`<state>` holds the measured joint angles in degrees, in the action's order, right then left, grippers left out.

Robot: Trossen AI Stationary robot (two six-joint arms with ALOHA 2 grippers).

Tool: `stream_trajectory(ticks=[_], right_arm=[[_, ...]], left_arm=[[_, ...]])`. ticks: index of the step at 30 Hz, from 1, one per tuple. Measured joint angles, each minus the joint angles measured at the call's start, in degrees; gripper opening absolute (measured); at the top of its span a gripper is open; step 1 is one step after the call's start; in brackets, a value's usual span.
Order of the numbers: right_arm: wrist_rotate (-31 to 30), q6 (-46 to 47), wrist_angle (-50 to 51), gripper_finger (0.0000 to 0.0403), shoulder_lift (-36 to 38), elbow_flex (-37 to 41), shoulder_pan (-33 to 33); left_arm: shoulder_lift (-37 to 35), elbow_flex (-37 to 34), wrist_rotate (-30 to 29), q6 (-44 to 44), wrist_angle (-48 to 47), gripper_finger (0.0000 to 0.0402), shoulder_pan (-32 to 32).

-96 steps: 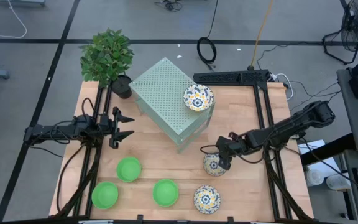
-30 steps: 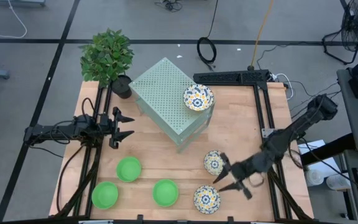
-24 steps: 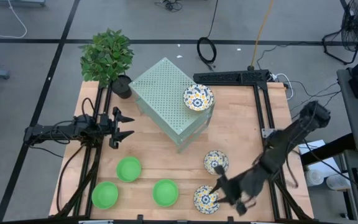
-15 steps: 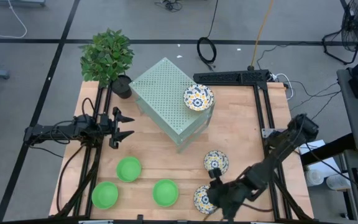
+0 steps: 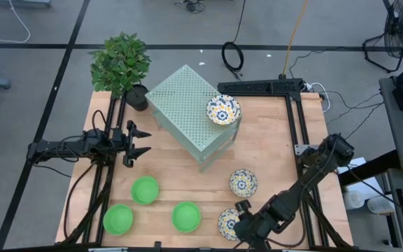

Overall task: Pick & Place Mini bowls
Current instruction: Stack the bottom yellow patterned bowl on the yellow patterned bowl on the shelf

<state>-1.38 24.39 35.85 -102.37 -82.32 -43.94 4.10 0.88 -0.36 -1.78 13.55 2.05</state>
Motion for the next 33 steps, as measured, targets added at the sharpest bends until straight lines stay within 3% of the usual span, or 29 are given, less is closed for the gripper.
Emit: stream_trajectory(ticks=[25, 33], right_arm=[[-2.09, 1.73, -3.59, 0.0141, -7.09, 0.22, -3.04], [-5.66, 3.31, -4.88, 0.0141, -8.94, 0.22, -3.06]], left_arm=[[0.02, -0.01, -0.02, 0.00, 0.01, 0.0269, -0.01], [0.02, 0.00, 0.02, 0.00, -0.01, 0.0269, 0.01]])
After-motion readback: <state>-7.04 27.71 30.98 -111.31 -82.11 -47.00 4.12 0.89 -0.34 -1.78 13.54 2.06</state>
